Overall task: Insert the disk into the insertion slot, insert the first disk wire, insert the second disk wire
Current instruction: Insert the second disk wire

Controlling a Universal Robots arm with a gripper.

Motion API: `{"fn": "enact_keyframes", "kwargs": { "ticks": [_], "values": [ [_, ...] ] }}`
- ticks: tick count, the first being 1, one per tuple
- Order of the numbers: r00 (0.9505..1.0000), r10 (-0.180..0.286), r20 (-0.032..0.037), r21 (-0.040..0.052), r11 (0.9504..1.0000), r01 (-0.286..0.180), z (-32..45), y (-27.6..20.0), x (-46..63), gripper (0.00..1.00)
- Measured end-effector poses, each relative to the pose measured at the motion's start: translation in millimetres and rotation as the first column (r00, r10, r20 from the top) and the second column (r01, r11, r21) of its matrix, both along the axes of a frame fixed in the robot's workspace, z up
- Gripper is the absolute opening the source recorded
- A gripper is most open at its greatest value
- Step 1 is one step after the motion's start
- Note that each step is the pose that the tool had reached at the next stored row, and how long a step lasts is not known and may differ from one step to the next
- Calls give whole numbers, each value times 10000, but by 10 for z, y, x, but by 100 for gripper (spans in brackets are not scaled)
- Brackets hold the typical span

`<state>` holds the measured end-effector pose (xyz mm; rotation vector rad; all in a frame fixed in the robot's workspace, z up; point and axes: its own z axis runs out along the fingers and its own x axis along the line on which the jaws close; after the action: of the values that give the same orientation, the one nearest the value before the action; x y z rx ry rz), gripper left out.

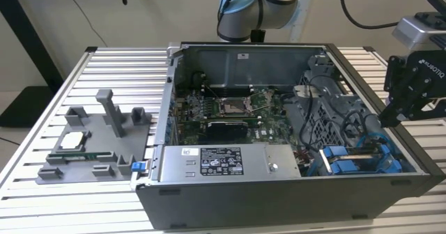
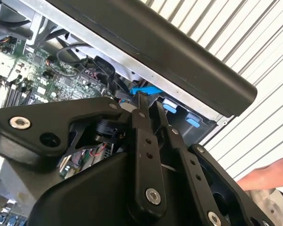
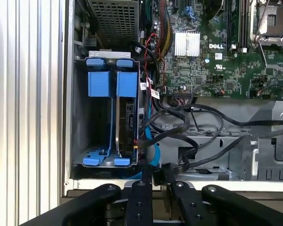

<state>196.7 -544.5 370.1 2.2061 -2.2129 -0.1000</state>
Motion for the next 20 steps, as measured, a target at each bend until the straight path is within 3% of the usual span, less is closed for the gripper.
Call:
{"fn": "enact_keyframes", "kwargs": {
  "ticks": [1,16,20],
  "values": [
    [10000,0,0,0,10000,0,0,0,0,0],
    [10000,0,-1,1,10000,0,-2,0,0,0],
    [10000,0,0,1,10000,0,29,0,0,0]
  ]
}}
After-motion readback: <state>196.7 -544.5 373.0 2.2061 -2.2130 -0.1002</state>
